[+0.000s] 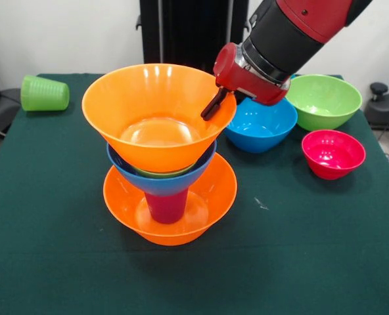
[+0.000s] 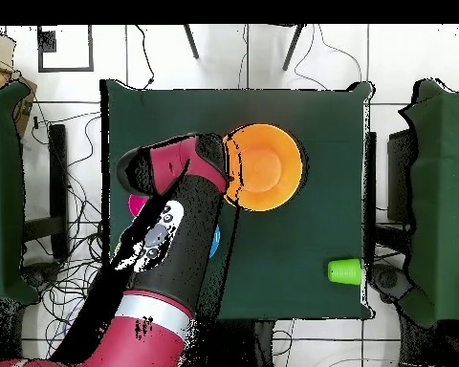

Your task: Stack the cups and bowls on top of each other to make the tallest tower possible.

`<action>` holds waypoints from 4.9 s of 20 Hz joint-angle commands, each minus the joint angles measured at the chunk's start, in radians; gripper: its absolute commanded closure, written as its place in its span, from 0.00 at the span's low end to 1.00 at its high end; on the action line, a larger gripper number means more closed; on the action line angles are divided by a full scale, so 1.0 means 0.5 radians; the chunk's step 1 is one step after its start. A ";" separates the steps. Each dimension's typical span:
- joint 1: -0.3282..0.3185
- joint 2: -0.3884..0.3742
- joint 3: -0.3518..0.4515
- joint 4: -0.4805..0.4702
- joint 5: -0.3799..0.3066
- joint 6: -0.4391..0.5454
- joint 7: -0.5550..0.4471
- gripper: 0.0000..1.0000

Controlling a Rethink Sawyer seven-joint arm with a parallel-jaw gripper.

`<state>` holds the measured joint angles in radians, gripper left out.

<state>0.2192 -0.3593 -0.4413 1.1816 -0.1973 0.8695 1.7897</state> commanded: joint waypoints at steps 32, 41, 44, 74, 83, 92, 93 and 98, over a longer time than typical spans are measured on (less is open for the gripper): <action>-0.015 0.031 0.145 0.091 -0.068 -0.108 0.171 1.00; -0.017 0.036 0.148 0.078 -0.066 -0.092 0.162 1.00; -0.019 0.035 0.149 0.077 -0.065 -0.090 0.160 1.00; 0.051 -0.005 0.124 0.005 -0.019 0.071 0.209 0.00; 0.154 -0.052 0.063 -0.060 0.020 0.299 0.258 0.00; 0.257 0.019 -0.001 -0.172 0.026 0.480 0.325 0.00; 0.268 0.023 -0.009 -0.177 0.021 0.504 0.320 0.00; 0.327 0.043 -0.056 -0.244 0.010 0.654 0.320 0.00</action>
<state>0.3600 -0.3685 -0.5079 1.1122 -0.1973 1.0653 1.7897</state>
